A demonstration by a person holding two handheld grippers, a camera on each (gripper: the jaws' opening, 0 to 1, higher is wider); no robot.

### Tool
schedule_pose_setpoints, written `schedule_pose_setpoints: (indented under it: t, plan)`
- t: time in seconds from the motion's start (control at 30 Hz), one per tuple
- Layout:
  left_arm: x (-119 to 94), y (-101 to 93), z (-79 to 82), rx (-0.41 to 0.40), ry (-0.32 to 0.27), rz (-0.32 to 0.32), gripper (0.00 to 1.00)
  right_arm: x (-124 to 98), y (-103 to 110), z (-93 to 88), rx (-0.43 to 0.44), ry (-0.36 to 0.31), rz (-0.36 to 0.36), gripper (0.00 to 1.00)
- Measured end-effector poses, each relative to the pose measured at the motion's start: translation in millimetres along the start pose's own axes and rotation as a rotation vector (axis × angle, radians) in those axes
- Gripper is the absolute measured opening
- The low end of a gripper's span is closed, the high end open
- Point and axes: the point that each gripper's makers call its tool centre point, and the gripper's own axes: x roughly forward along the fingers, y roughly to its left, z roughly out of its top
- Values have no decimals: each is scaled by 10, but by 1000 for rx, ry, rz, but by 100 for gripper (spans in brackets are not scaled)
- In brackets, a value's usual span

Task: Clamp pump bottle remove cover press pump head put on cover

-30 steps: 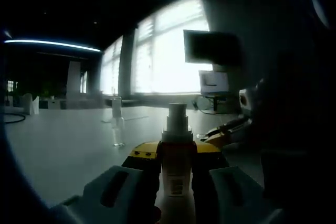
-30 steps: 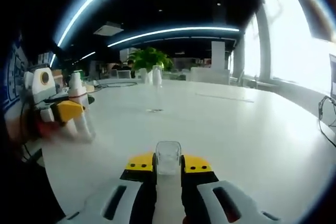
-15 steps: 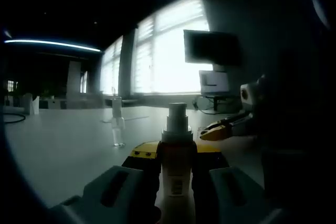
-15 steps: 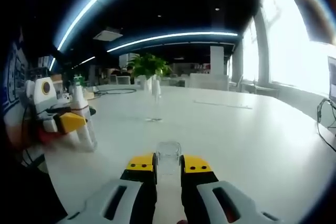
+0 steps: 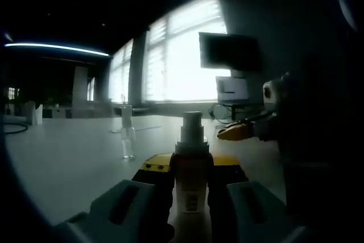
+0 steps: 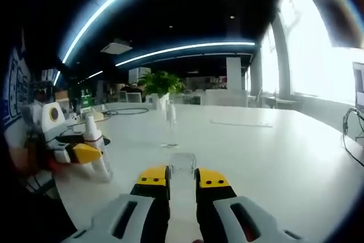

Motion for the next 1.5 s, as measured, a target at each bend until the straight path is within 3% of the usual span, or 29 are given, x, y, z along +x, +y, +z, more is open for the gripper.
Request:
schedule_pose_setpoints:
  t: [0.77,1.5]
  plan:
    - [3,-30,6,-2,1,1,13,-153,242,549,7,-106,43,12]
    - [2,-17,3,7,0,-6,13,-179,515,777,17,-158,91,12]
